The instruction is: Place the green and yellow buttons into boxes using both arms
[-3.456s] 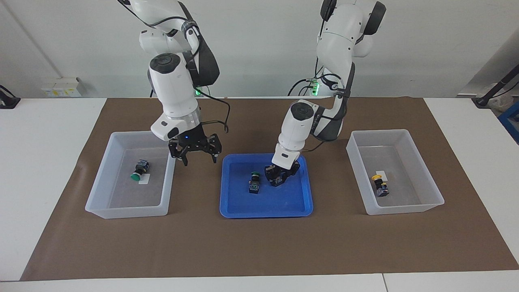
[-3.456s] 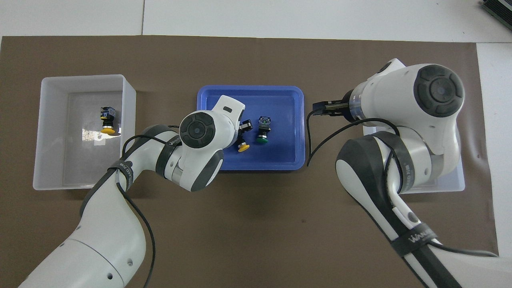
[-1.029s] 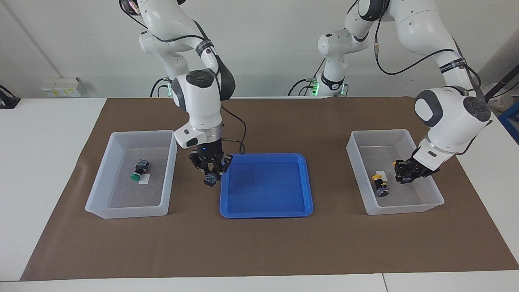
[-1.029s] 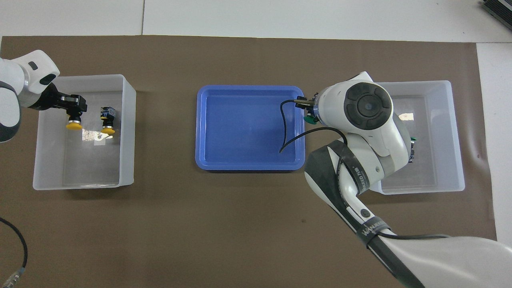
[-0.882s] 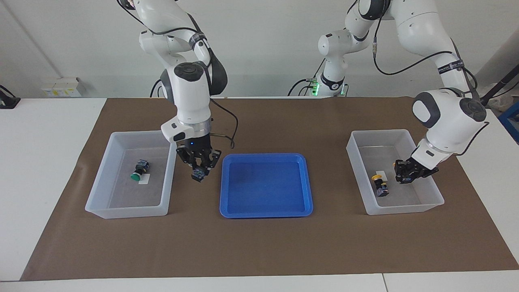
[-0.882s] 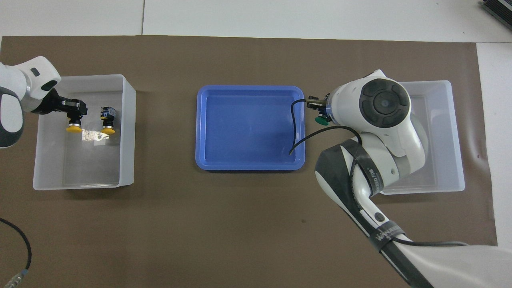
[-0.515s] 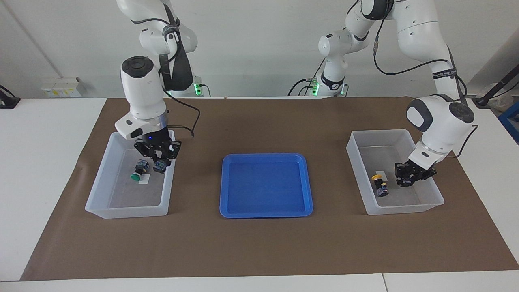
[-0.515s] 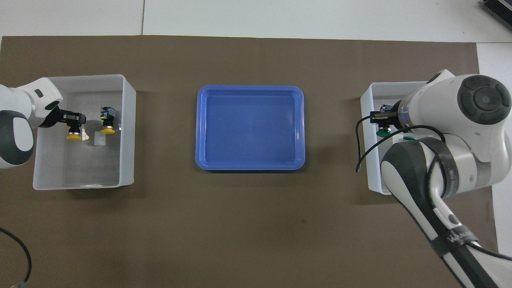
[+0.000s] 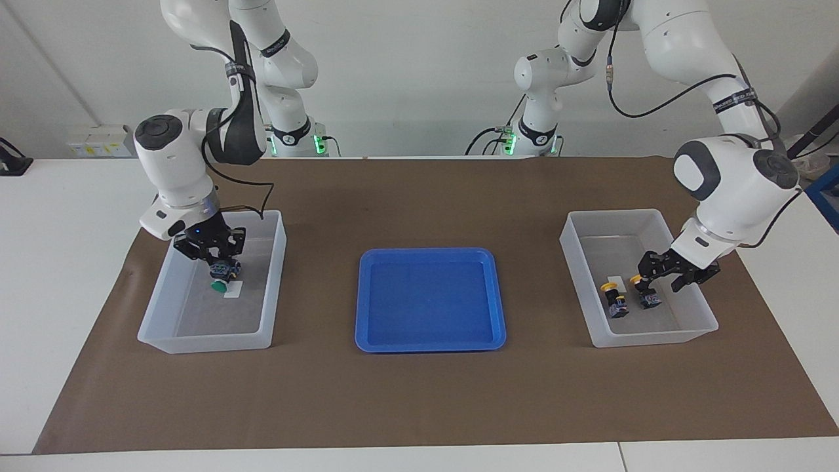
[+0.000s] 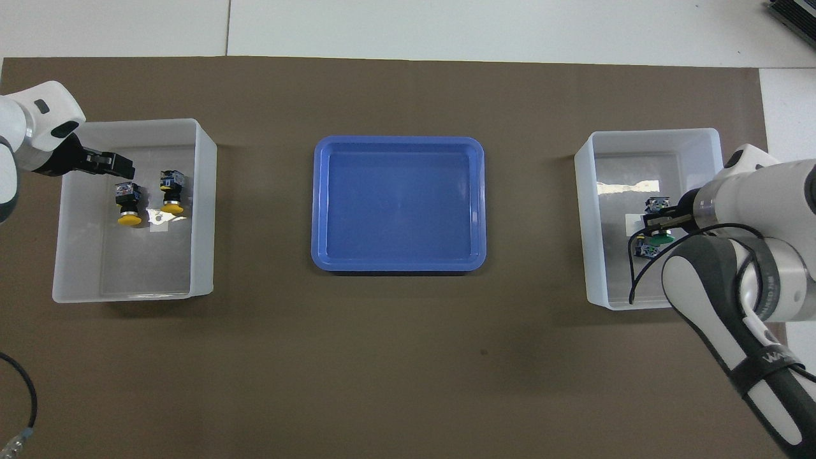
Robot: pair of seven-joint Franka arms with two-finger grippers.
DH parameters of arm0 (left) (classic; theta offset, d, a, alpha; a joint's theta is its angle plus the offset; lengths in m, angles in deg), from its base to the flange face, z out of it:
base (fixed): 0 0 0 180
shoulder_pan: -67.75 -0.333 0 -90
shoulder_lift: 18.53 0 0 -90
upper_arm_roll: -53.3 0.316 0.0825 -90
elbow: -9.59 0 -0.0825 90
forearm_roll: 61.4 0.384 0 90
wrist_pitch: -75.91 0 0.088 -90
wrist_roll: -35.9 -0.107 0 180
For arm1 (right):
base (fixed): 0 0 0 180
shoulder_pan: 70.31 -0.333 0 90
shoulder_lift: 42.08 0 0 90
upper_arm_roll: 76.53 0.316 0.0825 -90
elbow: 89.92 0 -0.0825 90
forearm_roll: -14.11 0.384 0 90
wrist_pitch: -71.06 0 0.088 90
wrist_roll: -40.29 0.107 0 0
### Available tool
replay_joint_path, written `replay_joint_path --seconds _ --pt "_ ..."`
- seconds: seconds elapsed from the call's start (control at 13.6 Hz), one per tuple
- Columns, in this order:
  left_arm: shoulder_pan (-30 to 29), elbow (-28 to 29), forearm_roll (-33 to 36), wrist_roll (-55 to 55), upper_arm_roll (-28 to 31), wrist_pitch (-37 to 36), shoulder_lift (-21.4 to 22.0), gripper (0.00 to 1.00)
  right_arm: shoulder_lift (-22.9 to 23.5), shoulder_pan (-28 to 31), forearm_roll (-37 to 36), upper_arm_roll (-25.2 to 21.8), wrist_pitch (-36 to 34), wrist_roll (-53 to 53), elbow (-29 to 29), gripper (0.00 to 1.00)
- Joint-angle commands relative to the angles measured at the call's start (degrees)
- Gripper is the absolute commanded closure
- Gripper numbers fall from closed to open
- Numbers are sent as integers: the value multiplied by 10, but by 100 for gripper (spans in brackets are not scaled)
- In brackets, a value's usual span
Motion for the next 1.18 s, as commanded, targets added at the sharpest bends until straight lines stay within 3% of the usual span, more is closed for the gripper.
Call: replay_joint_path --seconds 0.0,0.22,0.51,0.74,0.81,0.96,1.03,1.1 --pt "49 -87 30 75 8 -141 0 31 21 8 16 7 50 -47 15 100" --pt "52 -143 26 121 2 -267 8 31 36 3 17 7 69 -42 36 100" --pt "64 -129 23 149 0 -299 79 31 42 -3 17 7 100 -18 62 100" --pt "63 -108 20 147 0 -314 124 30 41 7 17 6 95 -15 63 87" --pt "62 -95 17 147 1 -314 140 28 41 11 17 6 94 -15 63 71" --pt "59 -65 17 148 0 -305 160 26 40 11 18 6 93 -14 64 8" --pt "57 -42 10 147 1 -285 170 26 40 14 18 6 91 -13 64 0" --pt "55 -12 6 147 1 -252 183 26 40 20 18 6 86 -14 63 0"
